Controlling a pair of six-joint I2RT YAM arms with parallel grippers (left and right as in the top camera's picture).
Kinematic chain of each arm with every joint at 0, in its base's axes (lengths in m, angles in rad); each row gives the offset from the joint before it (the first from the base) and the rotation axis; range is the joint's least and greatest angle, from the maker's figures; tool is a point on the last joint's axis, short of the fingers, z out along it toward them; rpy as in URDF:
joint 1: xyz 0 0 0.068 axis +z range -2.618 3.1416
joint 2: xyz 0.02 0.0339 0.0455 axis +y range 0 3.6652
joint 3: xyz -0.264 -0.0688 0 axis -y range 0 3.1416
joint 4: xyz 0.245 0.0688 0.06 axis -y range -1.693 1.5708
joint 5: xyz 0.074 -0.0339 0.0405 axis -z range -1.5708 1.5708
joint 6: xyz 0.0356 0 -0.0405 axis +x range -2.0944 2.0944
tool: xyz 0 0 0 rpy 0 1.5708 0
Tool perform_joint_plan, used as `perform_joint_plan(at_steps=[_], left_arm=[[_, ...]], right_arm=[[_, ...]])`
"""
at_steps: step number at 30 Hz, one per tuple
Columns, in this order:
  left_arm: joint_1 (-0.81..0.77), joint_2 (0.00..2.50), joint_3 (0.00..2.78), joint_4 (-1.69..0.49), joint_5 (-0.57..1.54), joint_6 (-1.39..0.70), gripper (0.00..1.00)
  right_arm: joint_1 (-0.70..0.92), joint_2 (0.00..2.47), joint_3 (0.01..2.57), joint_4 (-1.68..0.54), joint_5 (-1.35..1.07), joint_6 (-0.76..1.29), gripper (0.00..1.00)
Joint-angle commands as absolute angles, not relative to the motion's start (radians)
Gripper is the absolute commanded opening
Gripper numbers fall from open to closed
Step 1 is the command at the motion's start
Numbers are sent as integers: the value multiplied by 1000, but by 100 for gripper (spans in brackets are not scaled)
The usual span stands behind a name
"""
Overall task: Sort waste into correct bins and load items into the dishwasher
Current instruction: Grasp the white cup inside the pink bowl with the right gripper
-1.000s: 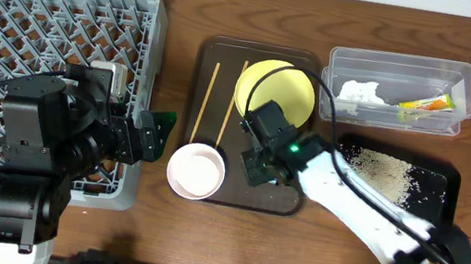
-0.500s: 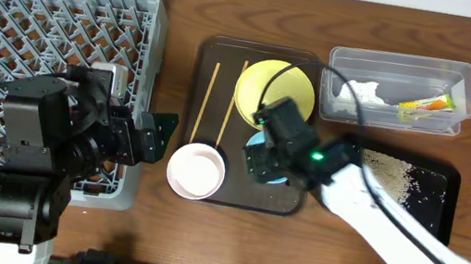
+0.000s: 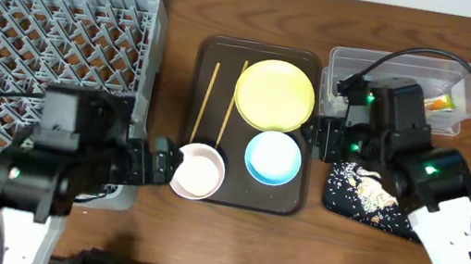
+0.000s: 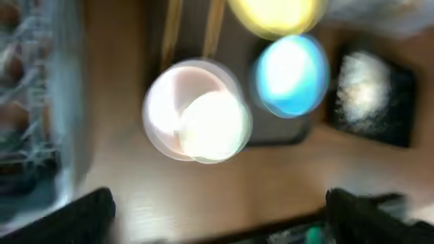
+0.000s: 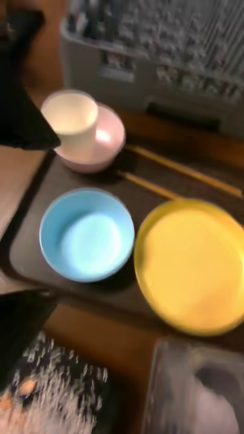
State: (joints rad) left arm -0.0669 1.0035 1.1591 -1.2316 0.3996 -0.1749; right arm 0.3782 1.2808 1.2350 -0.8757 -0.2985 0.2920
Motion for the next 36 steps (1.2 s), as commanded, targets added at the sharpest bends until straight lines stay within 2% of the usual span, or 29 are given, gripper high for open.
perform_joint_plan(at_steps=[1, 7, 14, 18, 22, 28, 32, 36], left_arm=[[-67, 1027, 1173, -1283, 92, -311, 100], [-4, 1003, 1173, -1271, -1, -437, 100], [18, 982, 1173, -1314, 15, -424, 98], [18, 950, 1173, -1335, 15, -421, 98], [18, 896, 1173, -1327, 18, -386, 98], [18, 847, 1173, -1323, 27, -387, 98], [18, 848, 1173, -1310, 134, -382, 98], [18, 849, 1173, -1232, 420, -300, 98]], right_arm=[[414, 1311, 1242, -876, -475, 261, 56], [620, 1438, 1242, -827, -429, 286, 49], [777, 1672, 1242, -636, -318, 337, 45], [798, 1773, 1242, -584, -322, 357, 43], [800, 1825, 1242, -583, -327, 363, 34], [799, 1823, 1245, -576, -340, 363, 3], [775, 1766, 1249, -579, -349, 364, 1], [698, 1639, 1250, -597, -386, 370, 1]])
